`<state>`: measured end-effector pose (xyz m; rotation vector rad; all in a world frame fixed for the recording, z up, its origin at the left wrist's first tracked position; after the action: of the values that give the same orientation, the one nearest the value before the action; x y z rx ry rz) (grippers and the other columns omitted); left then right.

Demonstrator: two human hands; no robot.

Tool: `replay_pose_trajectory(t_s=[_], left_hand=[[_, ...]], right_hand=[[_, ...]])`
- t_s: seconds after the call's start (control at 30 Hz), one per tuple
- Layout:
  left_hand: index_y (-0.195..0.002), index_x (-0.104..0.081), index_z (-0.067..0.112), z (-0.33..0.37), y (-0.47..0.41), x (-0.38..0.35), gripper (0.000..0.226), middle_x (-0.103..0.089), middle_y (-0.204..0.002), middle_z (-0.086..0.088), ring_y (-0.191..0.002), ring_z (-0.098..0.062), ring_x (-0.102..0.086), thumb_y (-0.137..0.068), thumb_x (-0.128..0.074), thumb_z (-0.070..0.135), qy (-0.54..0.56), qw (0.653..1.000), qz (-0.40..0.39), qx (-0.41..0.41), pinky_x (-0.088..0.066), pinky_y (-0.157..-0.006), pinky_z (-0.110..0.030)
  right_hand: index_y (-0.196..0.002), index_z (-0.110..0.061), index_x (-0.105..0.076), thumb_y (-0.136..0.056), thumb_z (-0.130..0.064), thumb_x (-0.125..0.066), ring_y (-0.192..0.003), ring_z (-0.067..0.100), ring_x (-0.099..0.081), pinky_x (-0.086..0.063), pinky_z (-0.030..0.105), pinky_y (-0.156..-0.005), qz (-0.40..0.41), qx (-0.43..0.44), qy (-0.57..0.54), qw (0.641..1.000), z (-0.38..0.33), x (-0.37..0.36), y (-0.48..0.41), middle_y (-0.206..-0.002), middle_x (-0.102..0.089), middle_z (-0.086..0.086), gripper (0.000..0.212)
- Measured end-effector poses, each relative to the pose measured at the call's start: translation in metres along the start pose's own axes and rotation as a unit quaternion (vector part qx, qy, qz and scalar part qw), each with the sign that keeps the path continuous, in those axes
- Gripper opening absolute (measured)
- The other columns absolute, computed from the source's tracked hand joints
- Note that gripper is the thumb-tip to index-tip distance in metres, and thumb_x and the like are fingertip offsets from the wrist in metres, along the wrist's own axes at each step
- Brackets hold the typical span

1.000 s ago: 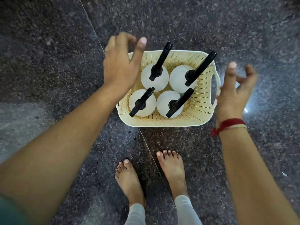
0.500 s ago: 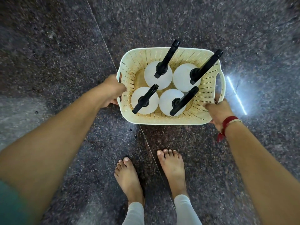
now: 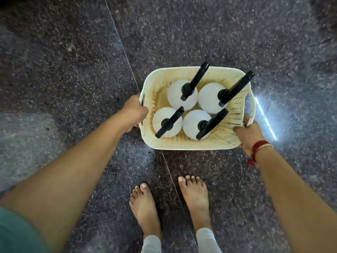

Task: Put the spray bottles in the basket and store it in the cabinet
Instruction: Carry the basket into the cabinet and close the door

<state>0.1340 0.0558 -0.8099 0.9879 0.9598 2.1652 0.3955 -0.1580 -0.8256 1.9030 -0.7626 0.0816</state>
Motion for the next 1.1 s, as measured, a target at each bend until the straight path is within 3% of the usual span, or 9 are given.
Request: replay_pose_trajectory(t_s=[0.1, 0.17, 0.37, 0.53, 0.67, 0.8, 0.93, 1.0, 1.1], left_hand=[[-0.103, -0.061, 0.02, -0.006, 0.008, 0.005, 0.03, -0.066, -0.094, -0.004, -0.082, -0.024, -0.063, -0.089, -0.045, -0.002, 0.019, 1.0, 0.007, 0.009, -0.049, -0.058, -0.028], [-0.098, -0.06, 0.022, -0.005, 0.019, 0.013, 0.03, -0.066, -0.088, -0.001, -0.076, -0.018, -0.062, -0.089, -0.046, -0.003, 0.036, 0.999, 0.01, 0.016, -0.047, -0.053, -0.026], [-0.095, -0.058, 0.024, 0.025, 0.069, 0.057, 0.032, -0.064, -0.08, 0.002, -0.071, -0.014, -0.061, -0.088, -0.045, -0.005, 0.08, 0.996, 0.016, 0.024, -0.047, -0.049, -0.025], [-0.095, -0.059, 0.022, 0.065, 0.127, 0.115, 0.032, -0.066, -0.083, -0.002, -0.073, -0.018, -0.062, -0.087, -0.044, -0.006, 0.097, 0.995, 0.016, 0.023, -0.049, -0.047, -0.025], [-0.096, -0.062, 0.017, 0.104, 0.17, 0.169, 0.031, -0.068, -0.087, -0.008, -0.079, -0.023, -0.065, -0.087, -0.043, -0.006, 0.111, 0.993, 0.02, 0.018, -0.053, -0.057, -0.031], [-0.091, -0.061, 0.019, 0.144, 0.202, 0.227, 0.032, -0.07, -0.091, -0.01, -0.084, -0.025, -0.066, -0.088, -0.041, -0.005, 0.107, 0.994, 0.018, 0.011, -0.055, -0.059, -0.036], [-0.091, -0.062, 0.021, 0.169, 0.217, 0.278, 0.032, -0.07, -0.092, -0.009, -0.085, -0.025, -0.066, -0.088, -0.043, -0.005, 0.11, 0.994, 0.026, -0.003, -0.056, -0.059, -0.036], [-0.086, -0.061, 0.022, 0.175, 0.219, 0.296, 0.033, -0.069, -0.091, -0.008, -0.086, -0.025, -0.066, -0.088, -0.043, -0.005, 0.113, 0.993, 0.03, -0.009, -0.055, -0.059, -0.036], [-0.084, -0.061, 0.023, 0.172, 0.215, 0.312, 0.033, -0.07, -0.092, -0.008, -0.087, -0.026, -0.066, -0.089, -0.043, -0.004, 0.119, 0.992, 0.033, -0.007, -0.055, -0.059, -0.035]], right_hand=[[-0.123, -0.019, -0.058, -0.089, 0.009, -0.044, -0.102, 0.026, -0.058, -0.052, 0.04, -0.082, 0.002, 0.013, 0.024, 1.0, -0.009, -0.001, 0.008, -0.107, -0.063, 0.004, 0.046], [-0.124, -0.016, -0.058, -0.089, 0.01, -0.044, -0.105, 0.027, -0.058, -0.051, 0.043, -0.089, 0.004, 0.026, 0.037, 0.999, -0.018, 0.003, 0.021, -0.109, -0.063, 0.006, 0.045], [-0.125, -0.011, -0.056, -0.09, 0.008, -0.045, -0.109, 0.031, -0.059, -0.049, 0.037, -0.083, -0.009, 0.051, 0.08, 0.995, -0.078, 0.018, 0.074, -0.119, -0.064, 0.015, 0.042], [-0.118, -0.011, -0.059, -0.089, 0.008, -0.046, -0.094, 0.028, -0.059, -0.05, 0.041, -0.085, -0.018, 0.075, 0.124, 0.989, -0.153, 0.037, 0.137, -0.112, -0.065, 0.018, 0.038], [-0.118, -0.008, -0.06, -0.088, 0.011, -0.044, -0.087, 0.026, -0.058, -0.049, 0.034, -0.073, -0.032, 0.105, 0.137, 0.984, -0.22, 0.046, 0.186, -0.103, -0.067, 0.016, 0.039], [-0.117, -0.005, -0.061, -0.086, 0.013, -0.044, -0.091, 0.028, -0.06, -0.046, 0.031, -0.074, -0.037, 0.13, 0.142, 0.981, -0.279, 0.044, 0.224, -0.105, -0.068, 0.017, 0.04], [-0.112, -0.015, -0.06, -0.087, 0.014, -0.042, -0.072, 0.018, -0.059, -0.045, 0.02, -0.043, -0.052, 0.148, 0.119, 0.98, -0.327, 0.031, 0.251, -0.093, -0.065, 0.01, 0.043], [-0.111, -0.022, -0.057, -0.087, 0.015, -0.041, -0.072, 0.012, -0.058, -0.044, 0.02, -0.044, -0.064, 0.152, 0.109, 0.98, -0.343, 0.021, 0.256, -0.096, -0.063, 0.008, 0.047], [-0.106, -0.02, -0.058, -0.088, 0.014, -0.04, -0.08, 0.021, -0.061, -0.049, 0.028, -0.049, -0.082, 0.146, 0.101, 0.981, -0.354, 0.005, 0.254, -0.101, -0.065, 0.01, 0.043]])
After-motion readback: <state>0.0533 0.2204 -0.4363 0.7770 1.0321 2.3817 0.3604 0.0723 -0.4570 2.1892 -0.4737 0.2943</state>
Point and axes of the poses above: each hand's wrist, its own y-axis away from the middle knuckle, its own x-axis out of the back of the hand, z = x × y, the point moved 7 cm from there along -y, towards the middle knuckle
